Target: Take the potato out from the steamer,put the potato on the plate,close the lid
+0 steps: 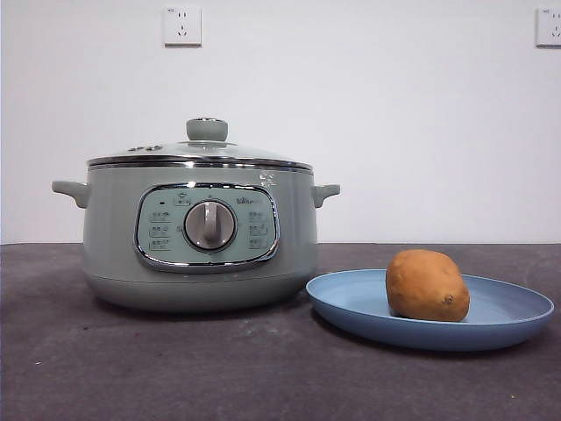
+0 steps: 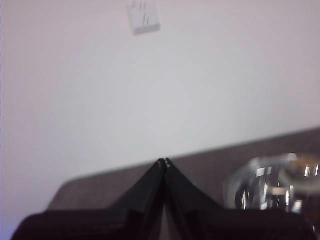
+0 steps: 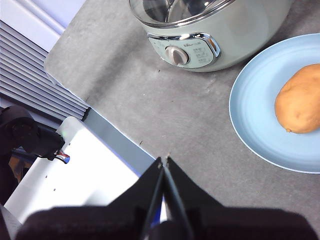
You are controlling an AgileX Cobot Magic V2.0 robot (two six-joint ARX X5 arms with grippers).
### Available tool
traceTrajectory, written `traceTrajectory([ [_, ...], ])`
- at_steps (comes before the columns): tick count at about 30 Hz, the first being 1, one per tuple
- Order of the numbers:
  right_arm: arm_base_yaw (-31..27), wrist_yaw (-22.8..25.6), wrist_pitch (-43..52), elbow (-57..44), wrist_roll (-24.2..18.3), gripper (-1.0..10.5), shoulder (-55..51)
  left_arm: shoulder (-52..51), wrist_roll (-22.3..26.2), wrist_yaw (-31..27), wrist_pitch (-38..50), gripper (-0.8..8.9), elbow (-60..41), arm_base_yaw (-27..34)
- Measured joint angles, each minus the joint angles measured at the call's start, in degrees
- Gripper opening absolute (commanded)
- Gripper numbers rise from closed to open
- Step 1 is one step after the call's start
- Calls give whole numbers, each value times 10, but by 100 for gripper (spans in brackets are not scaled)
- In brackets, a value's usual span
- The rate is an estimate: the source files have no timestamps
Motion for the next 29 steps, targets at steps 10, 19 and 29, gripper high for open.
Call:
traceTrajectory([
  [10, 0, 0, 0, 0, 0, 1, 0, -133, -8, -8, 0, -4, -196, 2],
  [19, 0, 0, 0, 0, 0, 1, 0, -189, -11, -10, -1, -4, -281, 2],
  [29, 0, 0, 0, 0, 0, 1, 0, -198, -13, -7, -57, -4, -290, 2],
])
